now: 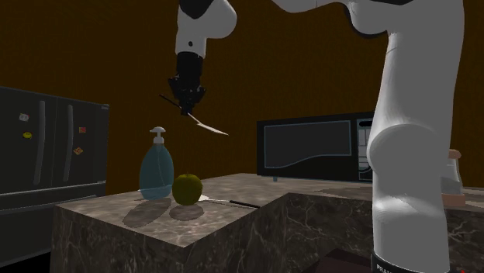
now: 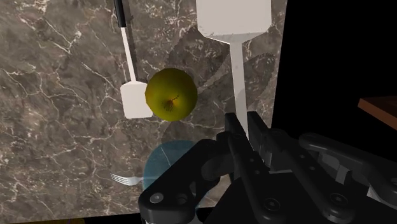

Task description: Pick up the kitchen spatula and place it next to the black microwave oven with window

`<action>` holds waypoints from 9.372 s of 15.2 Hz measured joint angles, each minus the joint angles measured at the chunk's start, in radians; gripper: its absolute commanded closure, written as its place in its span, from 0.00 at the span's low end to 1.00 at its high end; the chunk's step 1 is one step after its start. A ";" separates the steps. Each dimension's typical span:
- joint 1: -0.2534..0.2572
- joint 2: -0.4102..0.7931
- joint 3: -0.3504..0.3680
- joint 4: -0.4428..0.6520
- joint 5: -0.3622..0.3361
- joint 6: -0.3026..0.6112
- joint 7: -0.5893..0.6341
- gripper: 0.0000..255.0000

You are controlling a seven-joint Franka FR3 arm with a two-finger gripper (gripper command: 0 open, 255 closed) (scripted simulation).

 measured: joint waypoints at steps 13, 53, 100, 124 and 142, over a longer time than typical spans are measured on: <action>-0.002 0.051 0.001 0.235 -0.011 -0.185 0.005 1.00; -0.164 -0.368 -0.385 0.080 -0.097 -0.450 -0.544 1.00; -0.236 -0.361 -1.061 0.026 -0.373 -0.256 -1.273 1.00; -0.285 -0.443 -1.118 -0.336 -0.454 0.040 -1.233 1.00; -0.331 -0.428 -1.173 -0.516 -0.479 0.403 -1.253 1.00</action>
